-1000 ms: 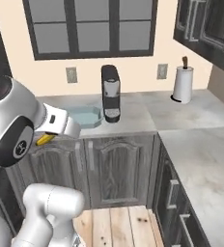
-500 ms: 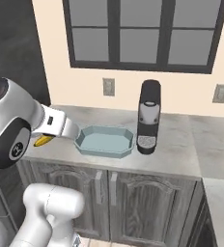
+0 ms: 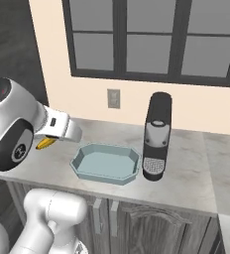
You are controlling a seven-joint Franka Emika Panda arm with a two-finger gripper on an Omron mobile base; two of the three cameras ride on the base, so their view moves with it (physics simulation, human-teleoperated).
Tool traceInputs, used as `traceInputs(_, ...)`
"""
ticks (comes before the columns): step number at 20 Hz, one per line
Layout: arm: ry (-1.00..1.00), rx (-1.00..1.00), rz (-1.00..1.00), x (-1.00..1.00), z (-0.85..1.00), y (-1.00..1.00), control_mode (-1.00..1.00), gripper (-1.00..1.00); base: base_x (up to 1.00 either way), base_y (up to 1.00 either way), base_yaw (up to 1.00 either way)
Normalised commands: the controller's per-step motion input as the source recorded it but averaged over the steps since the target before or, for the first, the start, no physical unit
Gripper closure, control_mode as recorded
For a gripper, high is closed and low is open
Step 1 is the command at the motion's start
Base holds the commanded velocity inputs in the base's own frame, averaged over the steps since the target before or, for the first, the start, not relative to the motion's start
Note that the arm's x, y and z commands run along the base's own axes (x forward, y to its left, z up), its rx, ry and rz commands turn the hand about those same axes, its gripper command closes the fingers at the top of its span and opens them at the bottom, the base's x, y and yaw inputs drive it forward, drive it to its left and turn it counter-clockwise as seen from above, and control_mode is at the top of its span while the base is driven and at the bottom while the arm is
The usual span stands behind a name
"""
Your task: Pick the apple and banana from the fridge and place them inside the tupperware on the counter.
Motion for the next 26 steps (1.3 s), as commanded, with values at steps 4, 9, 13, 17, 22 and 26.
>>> traceInputs(4, 0.15, 0.00, 0.59, 0.42, -0.24, -0.20, -1.00, 1.00, 0.00, 0.00, 0.00)
traceInputs(9, 0.29, -0.13, 0.77, 0.41, -0.34, -0.20, -1.00, 1.00, 0.00, 0.00, 0.00)
traceInputs(13, 0.05, -0.25, 0.53, 0.22, -0.47, -0.09, -1.00, 1.00, 0.00, 0.00, 0.00)
traceInputs(17, -0.04, -0.39, 0.29, 0.11, -0.47, -0.01, -1.00, 1.00, 0.00, 0.00, 0.00)
traceInputs(22, 0.00, -0.18, 0.02, 0.20, -0.39, 0.00, -1.00, 1.00, 0.00, 0.00, 0.00)
traceInputs(26, 0.00, -0.07, 0.00, 0.52, -0.30, 0.00, -1.00, 1.00, 0.00, 0.00, 0.00)
